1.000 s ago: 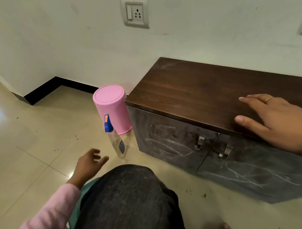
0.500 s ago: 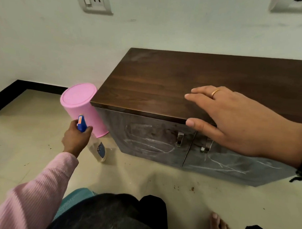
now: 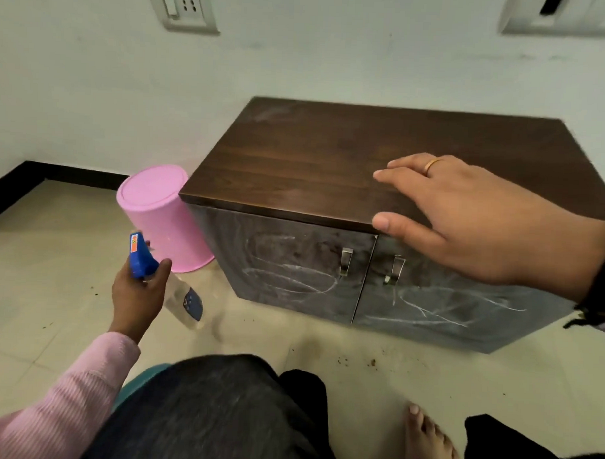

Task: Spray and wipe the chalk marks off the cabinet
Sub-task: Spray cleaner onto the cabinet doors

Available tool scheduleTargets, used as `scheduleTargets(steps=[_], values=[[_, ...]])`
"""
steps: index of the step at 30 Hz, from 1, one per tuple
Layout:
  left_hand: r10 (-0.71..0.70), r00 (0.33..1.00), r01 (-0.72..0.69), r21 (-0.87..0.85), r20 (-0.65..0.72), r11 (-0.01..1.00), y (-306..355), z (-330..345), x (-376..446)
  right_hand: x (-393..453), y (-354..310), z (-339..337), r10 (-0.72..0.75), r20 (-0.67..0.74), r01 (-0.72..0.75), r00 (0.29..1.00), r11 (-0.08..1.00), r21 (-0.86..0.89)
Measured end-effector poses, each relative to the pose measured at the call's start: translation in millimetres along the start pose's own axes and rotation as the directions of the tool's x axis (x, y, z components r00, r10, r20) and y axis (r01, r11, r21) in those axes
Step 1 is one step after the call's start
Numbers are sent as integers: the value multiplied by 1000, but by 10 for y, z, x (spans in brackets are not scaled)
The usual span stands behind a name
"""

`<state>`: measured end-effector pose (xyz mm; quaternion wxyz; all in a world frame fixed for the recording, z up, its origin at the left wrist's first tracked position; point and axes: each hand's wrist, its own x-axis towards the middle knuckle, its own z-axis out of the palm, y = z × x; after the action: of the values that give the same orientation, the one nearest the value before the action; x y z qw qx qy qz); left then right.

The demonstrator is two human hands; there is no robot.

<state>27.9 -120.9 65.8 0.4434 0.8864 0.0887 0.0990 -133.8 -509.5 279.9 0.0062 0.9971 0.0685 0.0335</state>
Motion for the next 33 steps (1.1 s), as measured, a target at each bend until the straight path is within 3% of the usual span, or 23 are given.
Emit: scheduleTargets(steps=[5,10,14,18,23,27,33], values=[[109,994,-109,-13,-16,994,269,-576,-442,-42,-265,-249,11,2,-10,1000,995,-100],[205,971,-206,-2,122,979,512,-1097,-915,-197,-505,-422,11,32,-3,999,976,-216],[251,952,-256,5,173,967,641,-1242,-1072,-225,-643,-392,-34,-70,19,997,979,-204],[188,949,-182,-49,254,982,675,-1138,-973,-108,-604,-161,-21,-117,13,993,998,-63],[218,885,-190,-109,412,976,654,-752,-867,140,-425,60,-134,-91,128,987,990,-64],[297,861,-228,-208,414,951,737,-379,-840,283,-383,217,-183,-136,179,974,983,-44],[331,837,-245,-242,435,939,680,-155,-1059,120,-401,440,-122,-94,118,988,992,-39]])
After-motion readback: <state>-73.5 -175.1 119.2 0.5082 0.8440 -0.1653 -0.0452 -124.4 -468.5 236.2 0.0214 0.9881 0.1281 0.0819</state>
